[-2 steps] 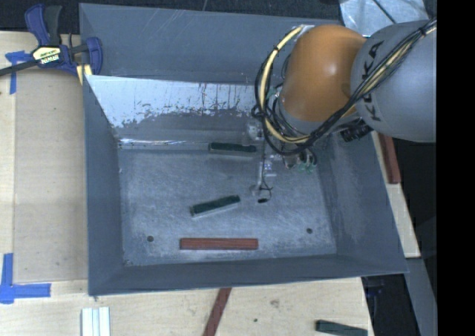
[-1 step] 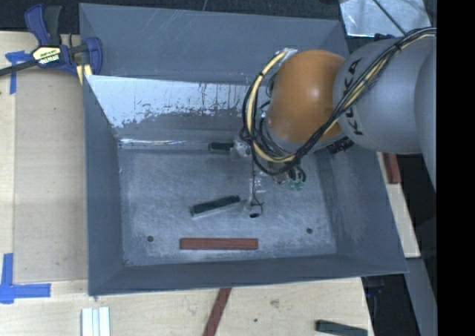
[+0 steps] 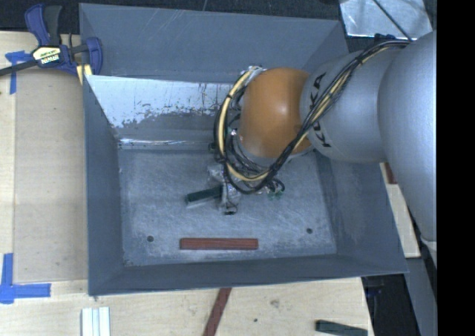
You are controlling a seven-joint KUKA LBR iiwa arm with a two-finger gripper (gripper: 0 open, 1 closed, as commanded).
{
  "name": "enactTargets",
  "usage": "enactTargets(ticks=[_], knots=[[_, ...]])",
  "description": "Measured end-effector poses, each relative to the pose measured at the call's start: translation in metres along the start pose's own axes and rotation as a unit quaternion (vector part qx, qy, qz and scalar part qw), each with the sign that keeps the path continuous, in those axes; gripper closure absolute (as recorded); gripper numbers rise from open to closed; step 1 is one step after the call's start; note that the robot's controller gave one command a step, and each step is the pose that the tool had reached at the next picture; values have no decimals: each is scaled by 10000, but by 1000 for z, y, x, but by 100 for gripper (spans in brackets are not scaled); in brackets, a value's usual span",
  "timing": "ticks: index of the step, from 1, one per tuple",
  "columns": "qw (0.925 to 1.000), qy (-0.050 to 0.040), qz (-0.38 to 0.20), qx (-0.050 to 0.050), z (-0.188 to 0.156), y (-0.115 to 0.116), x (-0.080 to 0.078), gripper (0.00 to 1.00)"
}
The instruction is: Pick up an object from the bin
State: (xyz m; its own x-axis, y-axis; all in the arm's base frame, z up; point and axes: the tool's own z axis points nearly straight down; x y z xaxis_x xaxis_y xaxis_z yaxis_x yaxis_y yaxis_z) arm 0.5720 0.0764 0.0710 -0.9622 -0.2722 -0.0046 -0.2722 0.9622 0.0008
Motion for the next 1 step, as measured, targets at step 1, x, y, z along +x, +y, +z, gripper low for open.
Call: enactTargets(ticks=[1], knots=[[10000, 0, 0, 0, 0, 0, 0, 100]])
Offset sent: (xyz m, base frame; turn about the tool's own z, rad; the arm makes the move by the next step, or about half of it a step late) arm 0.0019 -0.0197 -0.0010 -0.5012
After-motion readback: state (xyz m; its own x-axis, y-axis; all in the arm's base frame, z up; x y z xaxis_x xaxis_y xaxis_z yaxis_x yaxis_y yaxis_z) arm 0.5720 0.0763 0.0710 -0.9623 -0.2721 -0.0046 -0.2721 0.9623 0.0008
